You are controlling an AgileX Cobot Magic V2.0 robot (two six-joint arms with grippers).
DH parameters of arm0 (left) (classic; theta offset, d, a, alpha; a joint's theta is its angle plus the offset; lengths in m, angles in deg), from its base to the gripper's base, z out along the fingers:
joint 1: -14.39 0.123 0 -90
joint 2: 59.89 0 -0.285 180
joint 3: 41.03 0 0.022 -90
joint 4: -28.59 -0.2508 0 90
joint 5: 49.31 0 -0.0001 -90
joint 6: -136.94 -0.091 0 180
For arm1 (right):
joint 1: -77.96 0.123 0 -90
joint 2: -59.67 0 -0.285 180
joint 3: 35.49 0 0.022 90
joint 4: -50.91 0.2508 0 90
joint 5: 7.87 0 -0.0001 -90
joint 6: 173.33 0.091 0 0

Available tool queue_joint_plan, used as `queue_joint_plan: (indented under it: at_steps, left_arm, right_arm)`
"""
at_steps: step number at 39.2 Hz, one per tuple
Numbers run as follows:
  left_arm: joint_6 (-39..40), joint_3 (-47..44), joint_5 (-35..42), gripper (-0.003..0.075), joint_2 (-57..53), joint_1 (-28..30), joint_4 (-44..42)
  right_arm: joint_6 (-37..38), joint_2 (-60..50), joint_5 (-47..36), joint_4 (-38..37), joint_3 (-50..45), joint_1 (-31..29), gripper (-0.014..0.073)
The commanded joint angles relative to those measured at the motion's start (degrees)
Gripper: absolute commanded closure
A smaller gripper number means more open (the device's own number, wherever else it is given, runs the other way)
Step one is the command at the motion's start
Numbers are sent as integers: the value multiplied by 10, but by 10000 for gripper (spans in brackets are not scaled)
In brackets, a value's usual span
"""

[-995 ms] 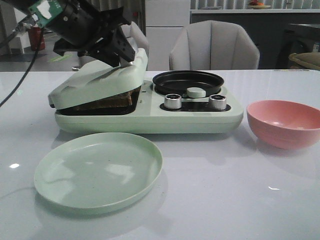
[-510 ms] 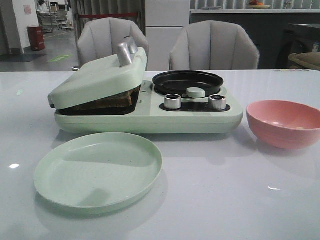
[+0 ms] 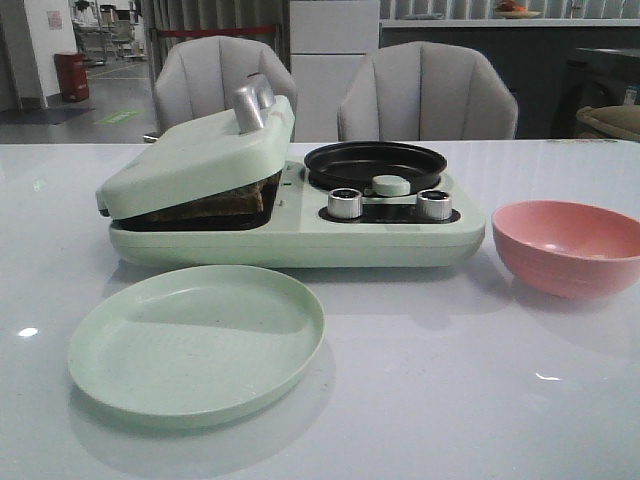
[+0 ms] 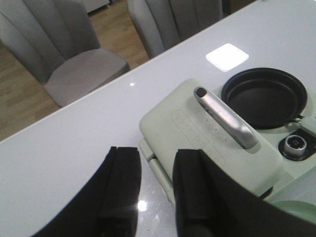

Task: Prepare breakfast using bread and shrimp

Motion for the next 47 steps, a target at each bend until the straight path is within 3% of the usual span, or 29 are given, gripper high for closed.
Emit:
queue_joint_plan:
  at_steps: [1, 7, 22, 47]
  left_arm:
    - [40, 6, 27, 460, -48, 4, -20]
    - [58, -43, 50, 460, -113, 2, -31]
    - [115, -284, 229, 460, -322, -48, -53]
    - [146, -553, 193, 461, -597, -58, -66]
  right_arm:
    - [-3, 5, -47, 2, 16, 0, 97]
    - [-3, 5, -47, 2, 16, 0, 97]
    - [-3, 5, -47, 2, 16, 0, 97]
    - [-3, 5, -47, 2, 16, 0, 97]
